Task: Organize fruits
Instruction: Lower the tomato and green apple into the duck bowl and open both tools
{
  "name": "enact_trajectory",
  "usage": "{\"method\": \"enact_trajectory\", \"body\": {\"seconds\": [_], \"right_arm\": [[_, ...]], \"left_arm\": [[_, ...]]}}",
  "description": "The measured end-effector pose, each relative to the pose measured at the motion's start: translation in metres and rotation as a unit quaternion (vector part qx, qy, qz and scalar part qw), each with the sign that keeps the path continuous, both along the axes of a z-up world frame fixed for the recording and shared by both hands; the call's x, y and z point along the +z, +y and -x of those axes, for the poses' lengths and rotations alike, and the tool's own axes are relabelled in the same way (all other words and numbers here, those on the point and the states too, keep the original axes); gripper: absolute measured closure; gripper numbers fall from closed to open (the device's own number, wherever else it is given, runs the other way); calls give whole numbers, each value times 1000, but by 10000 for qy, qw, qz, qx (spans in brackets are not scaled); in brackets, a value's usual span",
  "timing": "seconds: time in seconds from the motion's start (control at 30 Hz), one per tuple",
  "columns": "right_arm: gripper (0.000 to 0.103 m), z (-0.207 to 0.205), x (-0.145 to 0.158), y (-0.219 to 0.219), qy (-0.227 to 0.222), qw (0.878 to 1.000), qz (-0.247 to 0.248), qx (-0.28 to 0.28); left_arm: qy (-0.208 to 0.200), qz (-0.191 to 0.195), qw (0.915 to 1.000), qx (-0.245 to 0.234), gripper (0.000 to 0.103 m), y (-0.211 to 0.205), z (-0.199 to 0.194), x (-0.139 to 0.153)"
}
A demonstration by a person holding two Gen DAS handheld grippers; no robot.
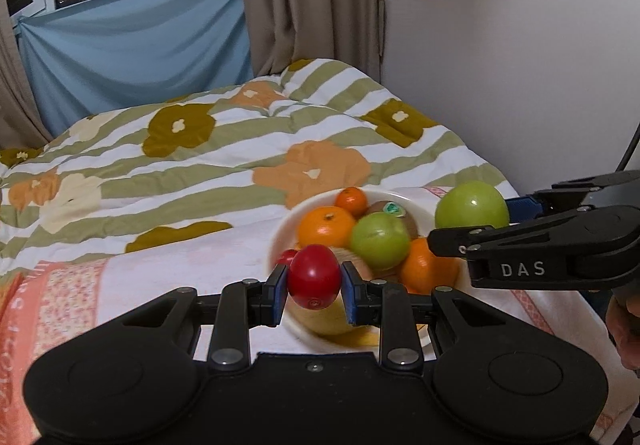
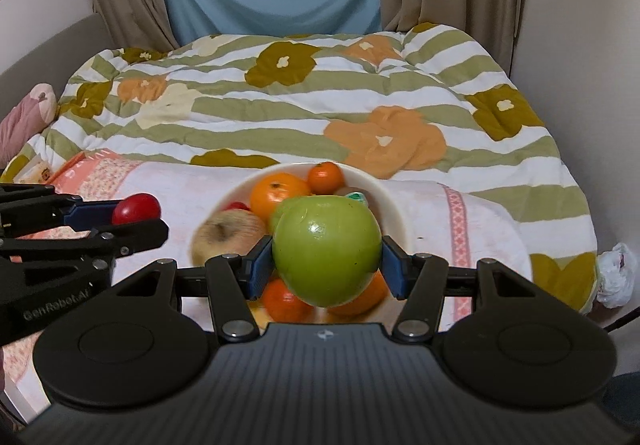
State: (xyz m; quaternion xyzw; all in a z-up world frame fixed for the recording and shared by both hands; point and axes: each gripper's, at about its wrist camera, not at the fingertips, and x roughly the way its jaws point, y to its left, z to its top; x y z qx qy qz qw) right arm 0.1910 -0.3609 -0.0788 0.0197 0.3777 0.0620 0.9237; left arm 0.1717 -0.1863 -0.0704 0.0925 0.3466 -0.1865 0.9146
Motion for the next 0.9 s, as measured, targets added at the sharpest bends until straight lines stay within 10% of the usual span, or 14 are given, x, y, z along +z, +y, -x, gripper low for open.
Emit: {"method": "enact_trajectory", "body": {"seconds": [0.47, 0.9], "right_arm": [[32, -26, -18, -50, 113, 9999, -18, 100], [32, -34, -19, -48, 126, 9996, -73, 231]], "left_arm": [[142, -517, 9978, -390, 71, -71, -11, -35], [29, -536, 9984, -177, 26, -64, 0, -32]]}}
